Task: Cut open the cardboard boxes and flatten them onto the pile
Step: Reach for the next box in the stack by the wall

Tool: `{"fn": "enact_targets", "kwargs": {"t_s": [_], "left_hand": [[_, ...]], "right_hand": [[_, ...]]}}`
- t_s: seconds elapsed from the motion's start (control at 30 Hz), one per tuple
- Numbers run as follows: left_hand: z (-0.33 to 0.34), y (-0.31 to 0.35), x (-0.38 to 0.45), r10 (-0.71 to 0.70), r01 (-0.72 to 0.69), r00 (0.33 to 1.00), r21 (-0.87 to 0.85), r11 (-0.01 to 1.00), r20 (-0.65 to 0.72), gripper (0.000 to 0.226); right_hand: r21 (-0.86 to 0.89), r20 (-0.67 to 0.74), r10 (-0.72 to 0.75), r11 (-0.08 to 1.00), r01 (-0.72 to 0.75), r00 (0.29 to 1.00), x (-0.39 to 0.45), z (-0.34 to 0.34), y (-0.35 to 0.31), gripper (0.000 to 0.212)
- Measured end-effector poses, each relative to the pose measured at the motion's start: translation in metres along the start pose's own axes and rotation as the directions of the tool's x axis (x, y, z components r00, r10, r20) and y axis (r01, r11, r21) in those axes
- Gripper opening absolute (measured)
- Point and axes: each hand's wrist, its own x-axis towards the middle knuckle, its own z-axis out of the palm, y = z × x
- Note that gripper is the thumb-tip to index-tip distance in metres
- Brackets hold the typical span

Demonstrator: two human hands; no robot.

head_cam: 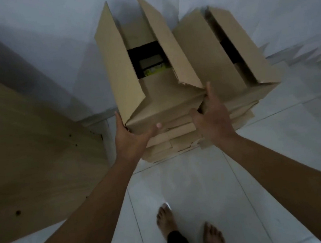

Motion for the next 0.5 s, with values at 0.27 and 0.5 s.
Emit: {"fn": "enact_targets", "kwargs": {"t_s": [0.27,0.5], "left_hand": [[-0.019,0.0,0.0,-0.03,0.012,0.992,-0.142,0.99,-0.124,0.075],[-0.035,-0.007,-0.003,-0.032,0.023,0.997,-0.126,0.992,-0.07,0.098]], "right_hand": [[0.213,-0.028,-0.11,0.97,0.113,0.994,0.003,0.009,0.01,0.068],[0.598,0.113,-0.052,0.801,-0.026,0.992,-0.01,0.018,0.008,0.037]]}}
